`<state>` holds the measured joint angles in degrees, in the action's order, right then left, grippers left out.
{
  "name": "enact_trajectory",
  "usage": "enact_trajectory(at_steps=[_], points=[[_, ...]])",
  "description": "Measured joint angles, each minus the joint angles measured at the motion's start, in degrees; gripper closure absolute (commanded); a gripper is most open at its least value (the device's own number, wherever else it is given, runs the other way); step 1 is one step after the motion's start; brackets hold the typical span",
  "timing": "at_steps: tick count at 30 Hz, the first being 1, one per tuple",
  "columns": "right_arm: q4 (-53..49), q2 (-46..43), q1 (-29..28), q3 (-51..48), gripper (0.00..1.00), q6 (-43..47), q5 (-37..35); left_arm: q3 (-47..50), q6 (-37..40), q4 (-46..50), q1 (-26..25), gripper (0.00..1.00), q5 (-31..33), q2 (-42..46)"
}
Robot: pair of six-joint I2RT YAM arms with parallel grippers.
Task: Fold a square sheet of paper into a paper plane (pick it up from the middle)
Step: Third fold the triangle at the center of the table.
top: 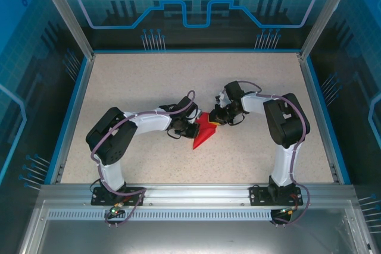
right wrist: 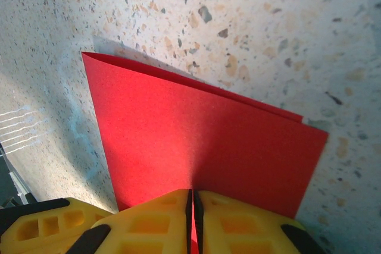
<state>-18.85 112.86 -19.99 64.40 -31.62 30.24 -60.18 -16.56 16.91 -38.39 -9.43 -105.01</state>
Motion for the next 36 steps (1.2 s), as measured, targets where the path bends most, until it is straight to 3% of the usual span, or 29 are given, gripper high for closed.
enact_trajectory(at_steps=[36], points=[[0.0,0.0,-0.2,0.0,0.88,-0.5,-0.4,1.3,-1.5,-1.0,0.0,0.96,-1.6,0.5]])
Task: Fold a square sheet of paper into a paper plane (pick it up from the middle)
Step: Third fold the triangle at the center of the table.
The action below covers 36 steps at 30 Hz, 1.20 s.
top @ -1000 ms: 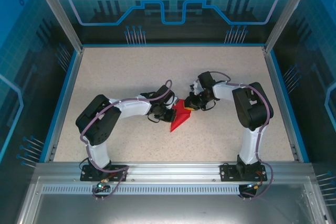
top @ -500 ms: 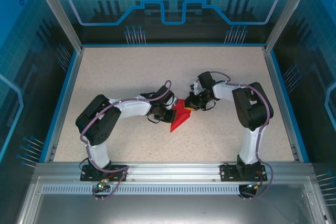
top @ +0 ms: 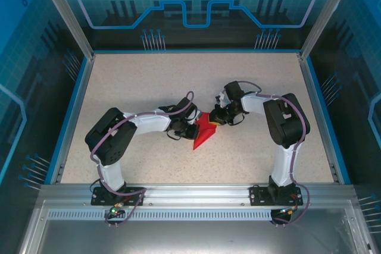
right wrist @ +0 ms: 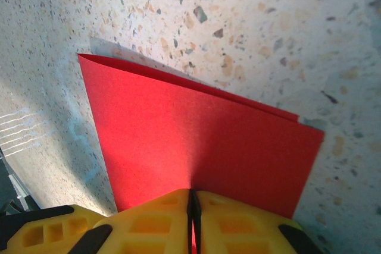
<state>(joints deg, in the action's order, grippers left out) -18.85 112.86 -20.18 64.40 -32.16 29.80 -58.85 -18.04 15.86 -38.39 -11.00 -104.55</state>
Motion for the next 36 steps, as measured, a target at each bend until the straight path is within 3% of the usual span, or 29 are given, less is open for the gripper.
enact_trajectory(at_steps=[19,24,28,36], points=[[0.0,-0.1,0.0,0.0,0.87,-0.4,0.0,0.3,0.1,-0.6,0.0,0.97,0.0,0.0],[-0.3,-1.9,-0.1,-0.3,0.82,-1.1,-1.6,0.6,0.2,-1.2,0.0,0.98,0.0,0.0],[-0.8,-8.5,0.2,-2.4,0.79,-2.0,-4.2,0.9,0.3,-1.7,0.0,0.98,0.0,0.0],[8.0,-24.5,-1.6,-17.1,0.93,-8.4,-5.4,0.9,0.7,-1.8,0.0,0.98,0.0,0.0]])
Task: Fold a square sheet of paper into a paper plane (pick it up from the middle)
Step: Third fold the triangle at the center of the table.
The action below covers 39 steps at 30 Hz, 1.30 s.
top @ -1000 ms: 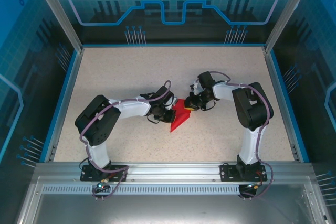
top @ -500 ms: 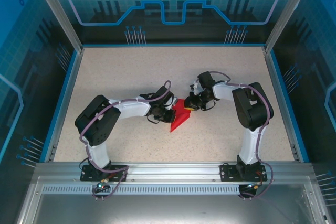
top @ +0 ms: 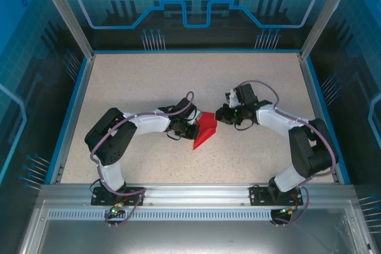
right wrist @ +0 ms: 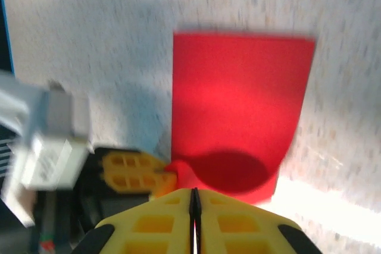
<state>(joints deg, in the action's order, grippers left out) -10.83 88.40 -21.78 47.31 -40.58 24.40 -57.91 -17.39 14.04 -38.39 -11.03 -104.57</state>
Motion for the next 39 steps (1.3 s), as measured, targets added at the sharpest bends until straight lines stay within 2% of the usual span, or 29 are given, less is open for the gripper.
enact_trajectory(at_steps=[7,14,23,39], points=[[11.8,-3.8,-11.6,-14.2,0.94,-12.2,-3.5,0.0,0.7,0.0,0.0,0.98,0.0,0.0],[21.7,-2.7,-17.9,-14.7,0.97,-19.5,-7.5,0.1,1.1,-0.1,0.1,0.98,-0.4,0.0],[28.3,3.4,-21.4,-13.8,1.00,-24.3,-9.0,0.3,1.1,-0.4,0.2,0.98,-0.5,0.0],[30.8,5.7,-21.7,-14.1,1.00,-26.4,-9.0,0.7,1.5,-0.9,0.4,0.98,-0.9,0.0]])
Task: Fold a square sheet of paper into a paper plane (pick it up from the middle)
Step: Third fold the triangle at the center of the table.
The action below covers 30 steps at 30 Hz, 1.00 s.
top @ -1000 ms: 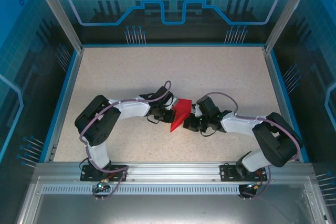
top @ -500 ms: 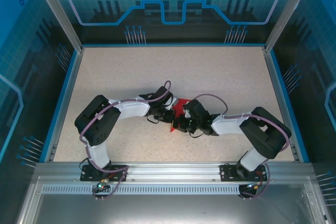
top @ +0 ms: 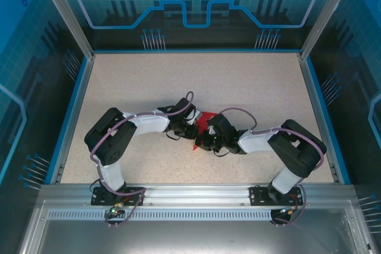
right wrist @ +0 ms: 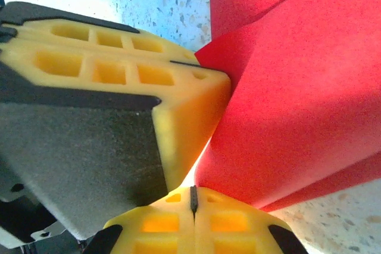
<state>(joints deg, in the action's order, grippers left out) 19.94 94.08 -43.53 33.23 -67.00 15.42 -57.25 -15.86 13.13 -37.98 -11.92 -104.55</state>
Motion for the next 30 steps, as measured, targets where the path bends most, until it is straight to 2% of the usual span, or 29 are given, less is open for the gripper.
enact_trajectory(at_steps=[12,22,30], points=[[4.3,2.4,0.0,-1.5,1.00,-0.5,0.0,0.0,0.0,0.0,0.0,0.98,-0.1,0.0],[4.1,-1.9,-0.1,-2.6,0.98,-0.4,-0.4,-0.1,0.0,0.1,0.0,0.99,-0.2,0.0],[5.2,-0.2,-1.6,-2.6,0.99,-0.5,-0.3,-0.3,0.0,0.3,0.0,0.99,-0.2,-0.1]])
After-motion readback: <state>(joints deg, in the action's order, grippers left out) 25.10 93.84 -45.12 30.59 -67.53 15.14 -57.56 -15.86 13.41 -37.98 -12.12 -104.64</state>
